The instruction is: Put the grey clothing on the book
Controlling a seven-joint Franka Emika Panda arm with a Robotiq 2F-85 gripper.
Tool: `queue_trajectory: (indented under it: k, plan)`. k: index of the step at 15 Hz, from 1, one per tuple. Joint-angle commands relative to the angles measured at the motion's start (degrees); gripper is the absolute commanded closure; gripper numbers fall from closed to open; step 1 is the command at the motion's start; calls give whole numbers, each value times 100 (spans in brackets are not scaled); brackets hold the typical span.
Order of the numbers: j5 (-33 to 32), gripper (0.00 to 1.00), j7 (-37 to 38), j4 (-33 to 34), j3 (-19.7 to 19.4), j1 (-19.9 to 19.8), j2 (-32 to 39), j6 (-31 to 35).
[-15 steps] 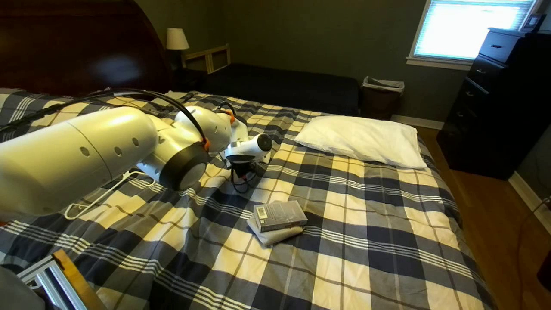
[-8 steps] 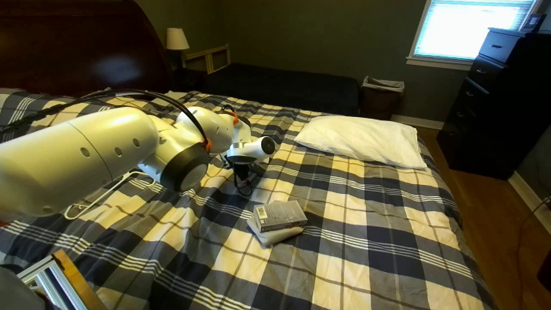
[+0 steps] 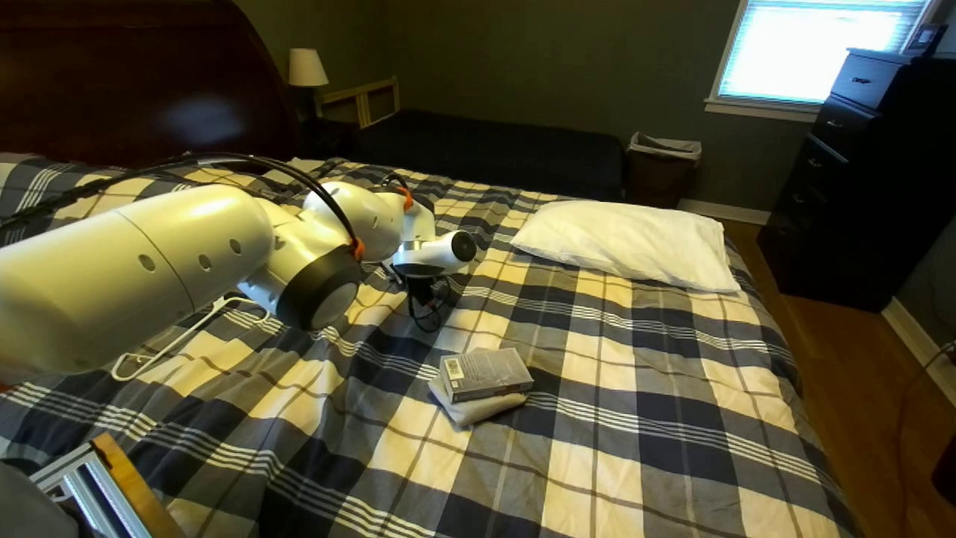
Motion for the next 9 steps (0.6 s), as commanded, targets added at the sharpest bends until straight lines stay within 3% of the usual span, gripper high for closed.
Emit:
queue_trajectory:
  k: [1, 9]
  plan:
    - [15, 99, 56, 28, 45, 195, -193, 274]
    - [15, 99, 2408, -1171, -1062, 624, -972, 1143]
